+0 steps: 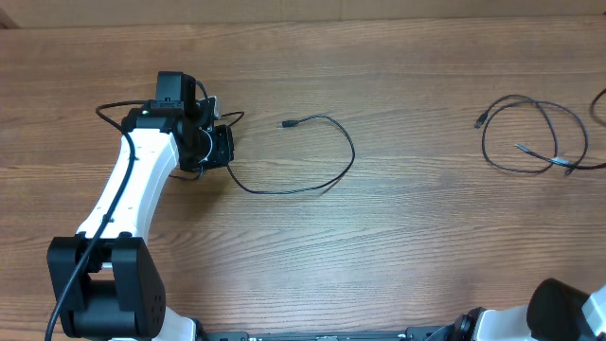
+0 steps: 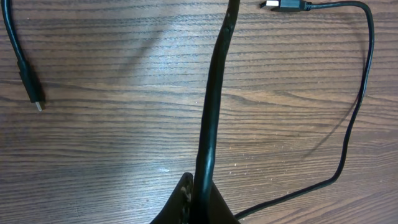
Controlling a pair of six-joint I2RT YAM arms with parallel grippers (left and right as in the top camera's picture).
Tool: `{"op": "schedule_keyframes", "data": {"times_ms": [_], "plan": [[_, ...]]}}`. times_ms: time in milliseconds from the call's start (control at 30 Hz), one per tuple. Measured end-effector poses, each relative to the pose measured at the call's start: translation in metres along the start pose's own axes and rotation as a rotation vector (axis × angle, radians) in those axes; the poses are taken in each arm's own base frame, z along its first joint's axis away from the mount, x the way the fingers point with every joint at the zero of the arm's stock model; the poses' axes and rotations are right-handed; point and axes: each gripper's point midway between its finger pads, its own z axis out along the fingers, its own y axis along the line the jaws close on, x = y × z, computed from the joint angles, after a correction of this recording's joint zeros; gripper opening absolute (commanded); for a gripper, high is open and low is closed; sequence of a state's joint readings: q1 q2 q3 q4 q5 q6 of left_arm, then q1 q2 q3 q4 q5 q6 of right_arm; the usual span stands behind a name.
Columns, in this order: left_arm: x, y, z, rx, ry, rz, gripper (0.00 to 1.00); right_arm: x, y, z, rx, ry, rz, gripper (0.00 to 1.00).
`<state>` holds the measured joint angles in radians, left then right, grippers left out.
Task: Untangle cables
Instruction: 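Hold the cable with the left gripper while the right gripper returns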
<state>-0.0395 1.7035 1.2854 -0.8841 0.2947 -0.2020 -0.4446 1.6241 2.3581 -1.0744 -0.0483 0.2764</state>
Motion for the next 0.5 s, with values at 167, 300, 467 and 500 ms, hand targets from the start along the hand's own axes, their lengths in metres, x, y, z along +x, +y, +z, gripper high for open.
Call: {"op": "schedule_keyframes", "data": {"times_ms": [167,300,467,500], "plan": [[0.0,0.0,0.0,0.0,0.0,0.0,0.04,0.018,-0.01,0.028,0.032,0.066,0.003,0.04],[0.0,0.0,0.0,0.0,0.0,0.0,0.04,0.041,-0.023,0.067,0.072,0.144,0.005,0.04],[0.002,0.0,0.0,-0.001,0.007,-0.003,0.04,0.081,-0.046,0.123,0.133,0.255,0.008,0.04],[0.002,0.001,0.0,-0.002,0.009,-0.004,0.04,0.088,-0.05,0.132,0.146,0.268,0.008,0.04]]}}
